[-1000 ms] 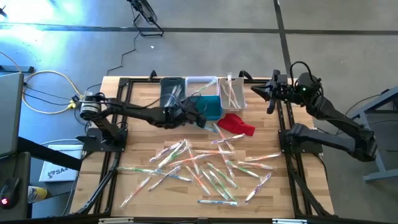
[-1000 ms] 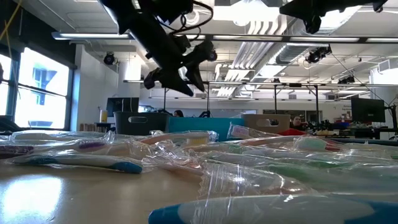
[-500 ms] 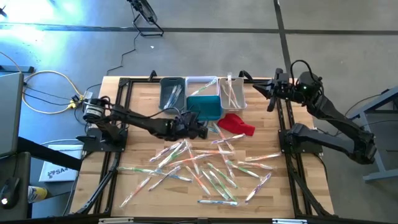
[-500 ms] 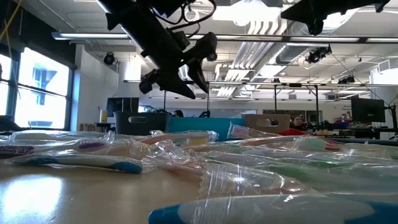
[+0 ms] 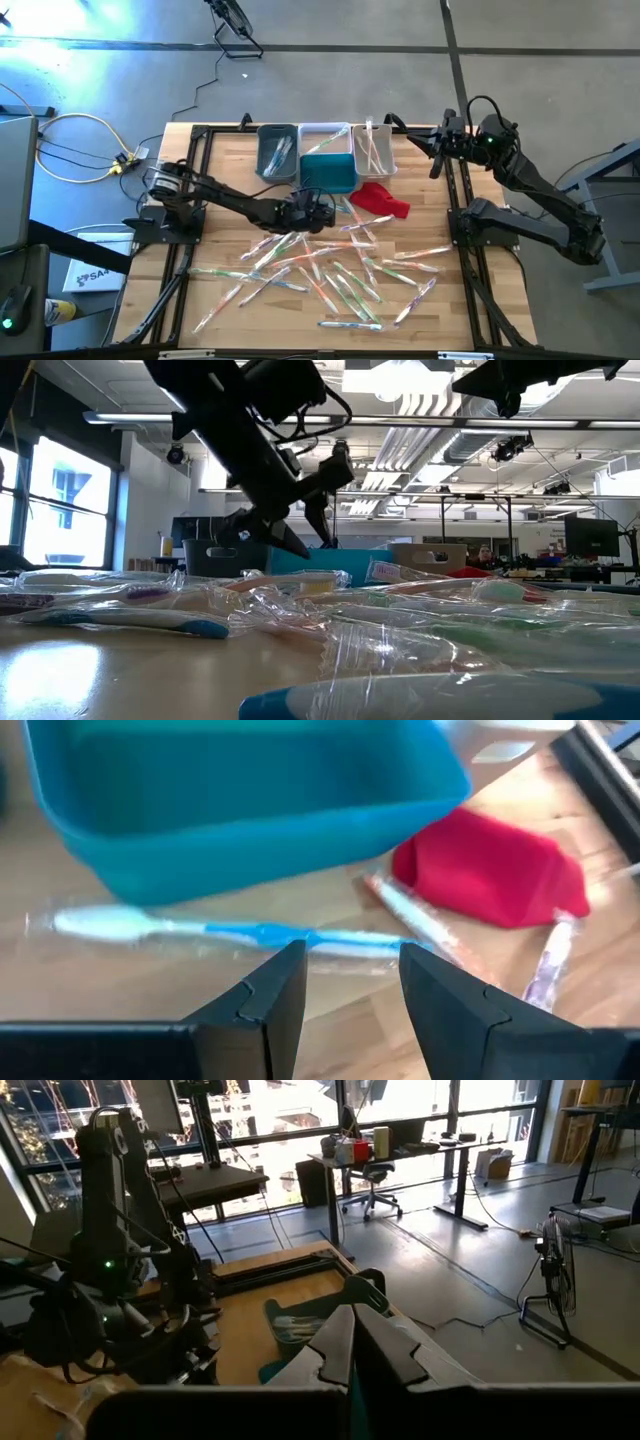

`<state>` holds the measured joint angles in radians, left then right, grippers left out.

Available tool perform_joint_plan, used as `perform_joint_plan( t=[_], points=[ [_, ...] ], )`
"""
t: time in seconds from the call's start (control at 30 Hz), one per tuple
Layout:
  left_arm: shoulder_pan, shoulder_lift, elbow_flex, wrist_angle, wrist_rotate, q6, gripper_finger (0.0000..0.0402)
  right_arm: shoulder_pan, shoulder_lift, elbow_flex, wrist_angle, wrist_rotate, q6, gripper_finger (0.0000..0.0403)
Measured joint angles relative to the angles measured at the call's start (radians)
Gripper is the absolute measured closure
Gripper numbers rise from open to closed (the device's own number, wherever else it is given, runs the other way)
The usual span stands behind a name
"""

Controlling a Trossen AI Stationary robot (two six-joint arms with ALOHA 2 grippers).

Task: Pick & Place Toothbrushes
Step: Put the top blue toothbrush into the gray bin

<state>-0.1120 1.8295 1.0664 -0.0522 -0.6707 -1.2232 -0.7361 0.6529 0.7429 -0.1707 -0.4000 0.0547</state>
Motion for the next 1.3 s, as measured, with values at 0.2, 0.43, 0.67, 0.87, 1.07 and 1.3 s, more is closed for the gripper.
perform_joint_plan(
  t=[0.2,0.43,0.67,0.87,1.07,1.3],
  points=[
    [0.000,0.025,0.000,-0.002,0.002,-0.016,0.0242,0.000,0.000,0.000,-0.009,0.000,-0.008,0.0398],
    [0.010,0.024,0.000,-0.003,-0.046,-0.012,0.0242,0.000,0.000,0.000,-0.036,0.007,-0.014,0.0398],
    [0.036,0.024,0.000,-0.005,0.007,-0.013,0.0242,0.000,0.001,0.000,-0.054,0.008,-0.026,0.0398],
    [0.034,0.023,0.000,-0.004,0.009,-0.013,0.0242,0.000,0.001,0.000,-0.058,0.008,-0.026,0.0398],
    [0.034,0.023,0.000,-0.004,0.010,-0.020,0.0242,0.000,0.001,0.000,-0.059,0.008,-0.026,0.0398],
    [0.034,0.056,0.001,0.018,0.062,-0.055,0.0242,0.000,0.001,0.000,-0.059,0.008,-0.026,0.0398]
  ],
)
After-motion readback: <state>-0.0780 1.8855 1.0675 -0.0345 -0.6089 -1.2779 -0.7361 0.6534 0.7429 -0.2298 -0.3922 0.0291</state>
